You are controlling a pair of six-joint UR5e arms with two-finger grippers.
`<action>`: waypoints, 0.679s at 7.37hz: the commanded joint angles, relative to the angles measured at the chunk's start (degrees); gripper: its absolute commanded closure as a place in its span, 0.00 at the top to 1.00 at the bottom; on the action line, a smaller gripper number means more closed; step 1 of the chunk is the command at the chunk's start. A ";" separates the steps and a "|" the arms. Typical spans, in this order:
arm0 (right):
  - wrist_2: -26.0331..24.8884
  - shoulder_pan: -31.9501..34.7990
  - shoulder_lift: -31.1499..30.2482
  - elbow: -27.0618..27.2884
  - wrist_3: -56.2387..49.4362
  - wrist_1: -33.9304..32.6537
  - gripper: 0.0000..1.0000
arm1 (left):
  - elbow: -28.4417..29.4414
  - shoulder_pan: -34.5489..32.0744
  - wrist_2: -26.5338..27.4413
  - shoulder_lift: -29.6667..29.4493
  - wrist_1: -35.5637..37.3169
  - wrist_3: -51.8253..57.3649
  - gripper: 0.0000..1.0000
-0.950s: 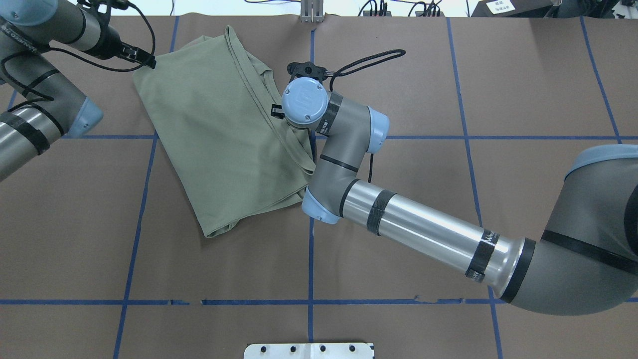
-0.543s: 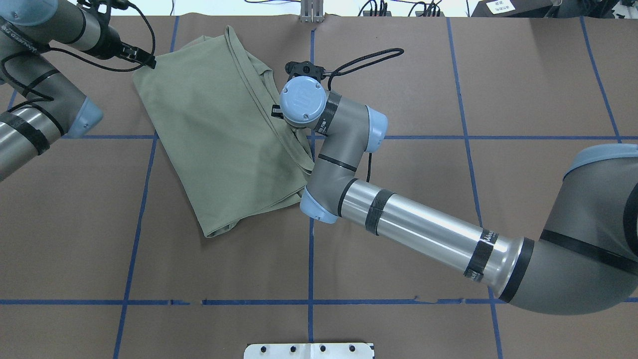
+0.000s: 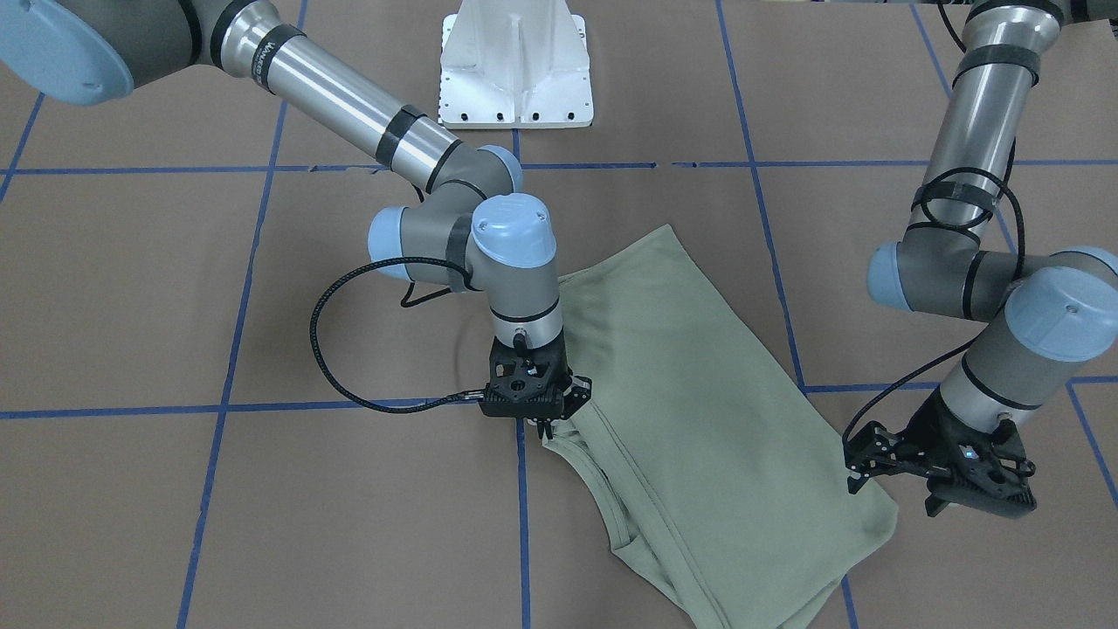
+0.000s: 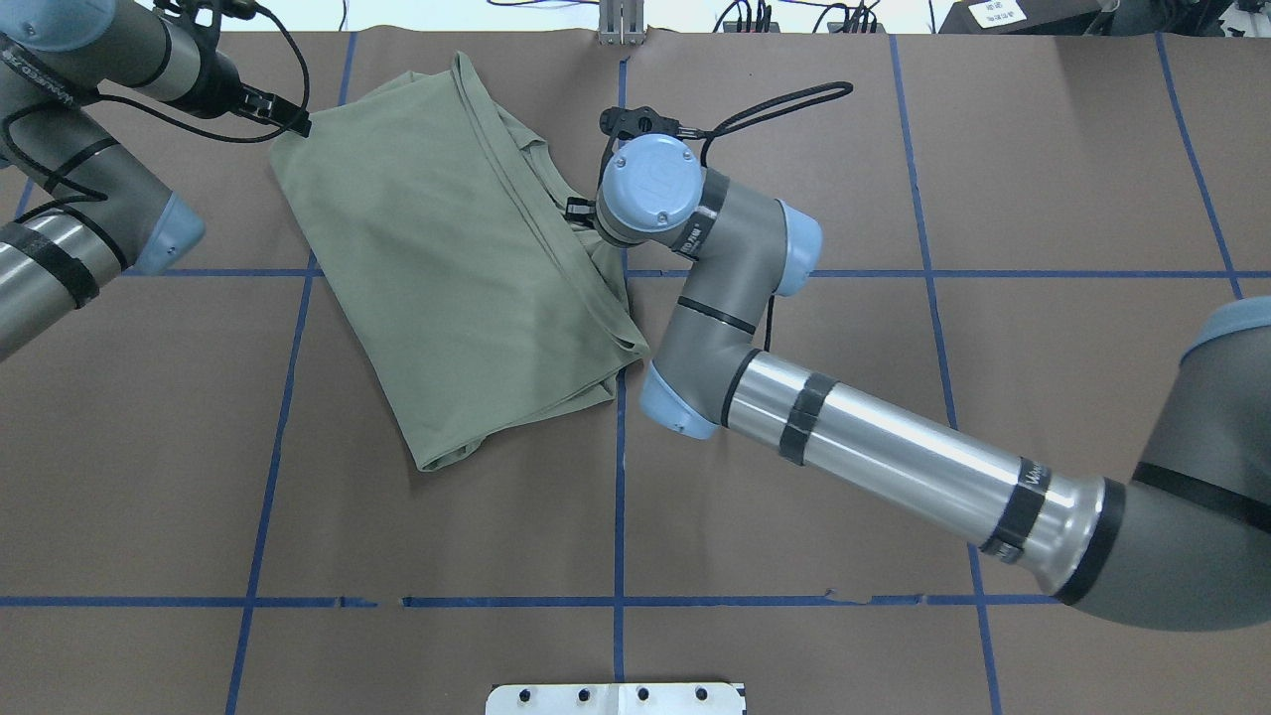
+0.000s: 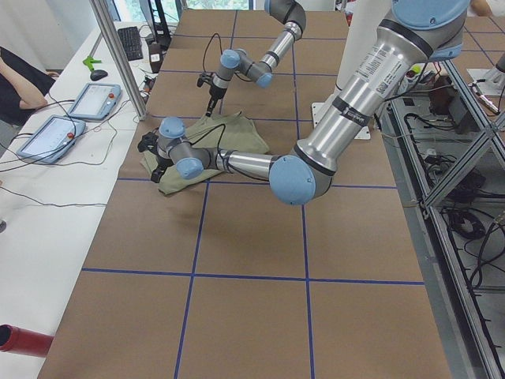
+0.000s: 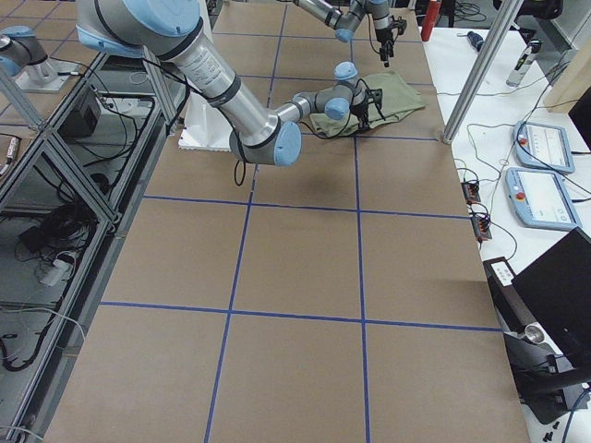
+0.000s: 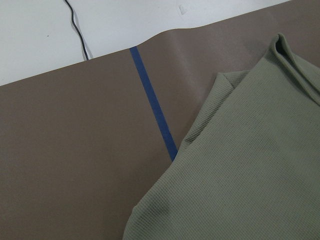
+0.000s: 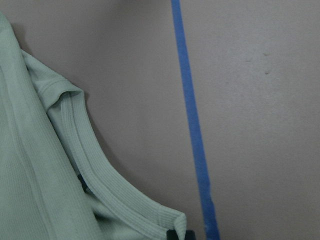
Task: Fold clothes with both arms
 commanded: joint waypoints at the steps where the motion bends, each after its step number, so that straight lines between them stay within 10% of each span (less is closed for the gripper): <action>1: -0.12 -0.37 -13.09 15.56 0.29 -1.03 0.00 | 0.00 0.00 0.00 0.00 0.00 0.09 1.00; 5: -10.64 -11.51 -27.46 41.89 6.67 -16.66 0.00 | 0.00 0.00 0.00 0.00 0.00 0.09 1.00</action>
